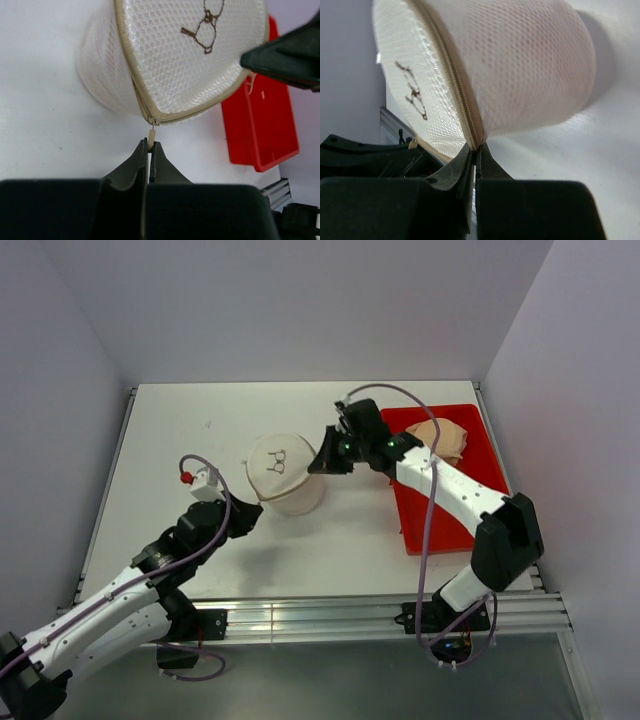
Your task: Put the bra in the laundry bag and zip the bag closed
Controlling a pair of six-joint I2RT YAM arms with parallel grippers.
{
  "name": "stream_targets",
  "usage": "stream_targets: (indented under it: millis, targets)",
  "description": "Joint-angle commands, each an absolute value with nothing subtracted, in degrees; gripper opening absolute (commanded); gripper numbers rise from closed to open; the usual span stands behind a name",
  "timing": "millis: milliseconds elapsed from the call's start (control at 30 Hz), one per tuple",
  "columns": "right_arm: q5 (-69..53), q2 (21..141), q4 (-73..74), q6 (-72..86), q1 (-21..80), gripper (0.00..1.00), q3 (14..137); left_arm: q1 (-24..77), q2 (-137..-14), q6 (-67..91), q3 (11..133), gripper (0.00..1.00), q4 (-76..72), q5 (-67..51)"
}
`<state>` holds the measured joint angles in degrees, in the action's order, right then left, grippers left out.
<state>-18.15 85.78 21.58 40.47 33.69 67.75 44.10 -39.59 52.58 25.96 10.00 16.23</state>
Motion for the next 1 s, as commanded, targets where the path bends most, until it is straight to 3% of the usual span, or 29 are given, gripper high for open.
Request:
stream_targets:
  millis: [0, 167, 333, 533, 600, 700, 967]
  targets:
    - [-17.65, 89.99, 25.39, 31.56, 31.82, 0.00, 80.37, 43.24, -35.26, 49.84, 29.70, 0.00, 18.01, 20.75]
    - [-18.02, 97.54, 30.93, 28.74, 32.69, 0.04, 90.87, 43.50, -35.85, 47.81, 29.36, 0.00, 13.90, 14.95]
    - [-16.44, 100.02, 31.12, 30.84, 32.96, 0.12, 90.53, 45.61, -42.44, 48.43, 27.42, 0.00, 6.08, 13.18]
    - [-10.47, 98.89, 31.64, 32.25, 33.57, 0.49, 88.25, 46.58, -50.62, 48.25, 28.12, 0.00, -2.97, 11.61]
    - [-7.39, 96.78, 31.29, 32.69, 34.27, 0.56, 85.19, 46.76, -53.24, 47.99, 28.65, 0.00, -4.48, 10.55]
    - [-5.10, 91.77, 29.45, 34.80, 34.98, 0.61, 79.14, 47.11, -55.01, 47.73, 29.09, 0.00, -6.32, 9.85]
    - [-5.45, 79.11, 21.46, 47.97, 37.97, 0.61, 63.56, 48.60, -57.04, 47.11, 29.79, 0.00, -8.43, 9.14]
